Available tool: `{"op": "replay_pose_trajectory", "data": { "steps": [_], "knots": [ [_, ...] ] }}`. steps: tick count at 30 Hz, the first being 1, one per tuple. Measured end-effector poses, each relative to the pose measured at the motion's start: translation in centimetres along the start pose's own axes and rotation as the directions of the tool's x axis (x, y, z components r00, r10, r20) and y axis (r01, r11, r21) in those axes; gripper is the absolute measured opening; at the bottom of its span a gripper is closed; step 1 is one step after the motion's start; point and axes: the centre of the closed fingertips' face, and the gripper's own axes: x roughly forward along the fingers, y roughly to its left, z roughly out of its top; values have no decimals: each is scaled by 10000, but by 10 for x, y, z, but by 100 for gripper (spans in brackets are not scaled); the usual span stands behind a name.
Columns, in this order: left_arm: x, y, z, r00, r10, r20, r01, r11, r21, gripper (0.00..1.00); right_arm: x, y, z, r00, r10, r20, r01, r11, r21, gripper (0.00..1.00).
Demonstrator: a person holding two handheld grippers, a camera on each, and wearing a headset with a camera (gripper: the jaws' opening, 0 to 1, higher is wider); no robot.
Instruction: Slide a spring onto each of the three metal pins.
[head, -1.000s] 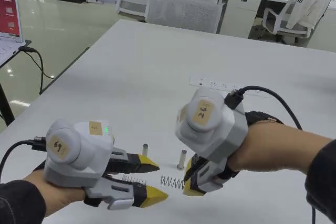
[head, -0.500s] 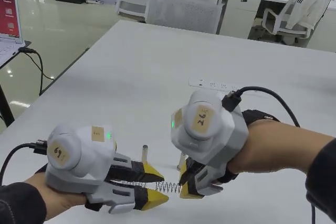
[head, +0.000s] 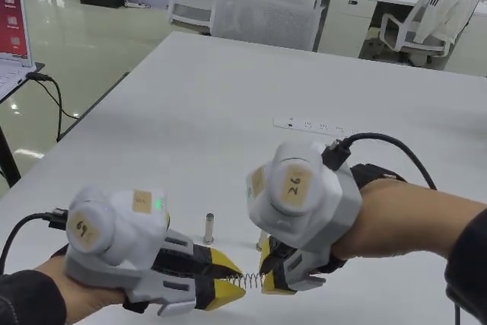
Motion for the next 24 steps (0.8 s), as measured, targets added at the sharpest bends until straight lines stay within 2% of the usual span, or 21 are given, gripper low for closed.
{"op": "replay_pose_trajectory", "data": {
  "steps": [7, 17, 24],
  "knots": [
    [1, -2, 2, 9999, -135, 62, 135, 9999, 20, 3, 2, -2, -3, 9999, -1, 127, -3, 9995, 326, 12],
    [1, -2, 7, 9996, -123, 267, 122, 9999, 51, 3, 9, 3, -7, 9995, 218, 228, -230, 9981, 565, 10],
    [1, -1, 7, 9994, -100, 327, 99, 9999, 18, 3, 3, 1, -5, 9993, 131, 356, -151, 9983, 554, 8]
  ]
}}
